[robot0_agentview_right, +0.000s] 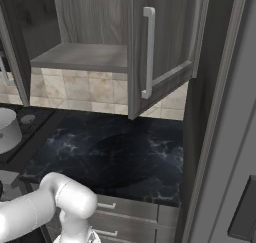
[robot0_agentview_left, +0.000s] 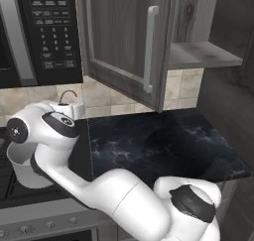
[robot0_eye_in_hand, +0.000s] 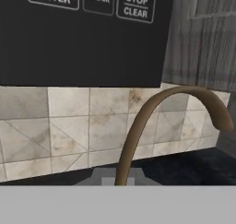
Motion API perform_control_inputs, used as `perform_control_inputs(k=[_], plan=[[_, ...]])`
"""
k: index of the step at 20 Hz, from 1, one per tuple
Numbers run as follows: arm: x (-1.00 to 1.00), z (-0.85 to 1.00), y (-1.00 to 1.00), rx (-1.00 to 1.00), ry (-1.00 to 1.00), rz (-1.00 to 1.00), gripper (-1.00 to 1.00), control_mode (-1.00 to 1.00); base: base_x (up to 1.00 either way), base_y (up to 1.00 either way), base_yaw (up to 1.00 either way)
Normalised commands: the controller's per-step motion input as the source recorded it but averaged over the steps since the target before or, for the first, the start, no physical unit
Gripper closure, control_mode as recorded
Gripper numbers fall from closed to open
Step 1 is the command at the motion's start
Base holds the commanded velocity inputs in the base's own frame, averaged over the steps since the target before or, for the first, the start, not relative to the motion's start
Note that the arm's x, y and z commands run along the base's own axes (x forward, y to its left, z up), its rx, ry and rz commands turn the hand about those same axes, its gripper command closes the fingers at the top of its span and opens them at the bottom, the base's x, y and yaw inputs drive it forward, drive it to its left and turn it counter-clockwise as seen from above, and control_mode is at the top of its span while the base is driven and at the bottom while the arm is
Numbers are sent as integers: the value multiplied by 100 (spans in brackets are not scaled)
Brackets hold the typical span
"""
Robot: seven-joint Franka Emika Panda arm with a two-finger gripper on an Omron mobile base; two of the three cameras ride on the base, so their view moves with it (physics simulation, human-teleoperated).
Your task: Open the cabinet and move the ladle to the pot. Then close the cabinet.
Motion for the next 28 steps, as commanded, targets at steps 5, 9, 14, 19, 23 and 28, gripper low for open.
perform_control_inputs(k=[5, 9, 14, 19, 23, 28], plan=[[12, -18, 18, -4, 0, 0, 100, -100, 0, 0, 0], [10, -20, 18, -2, 0, 0, 100, -100, 0, 0, 0], [17, -12, 11, -1, 0, 0, 100, -100, 0, 0, 0], [37, 0, 1, 0, 1, 0, 100, -100, 0, 0, 0], [39, -3, 3, 0, 0, 0, 100, -100, 0, 0, 0], [38, -14, 15, -2, 0, 0, 100, -100, 0, 0, 0]])
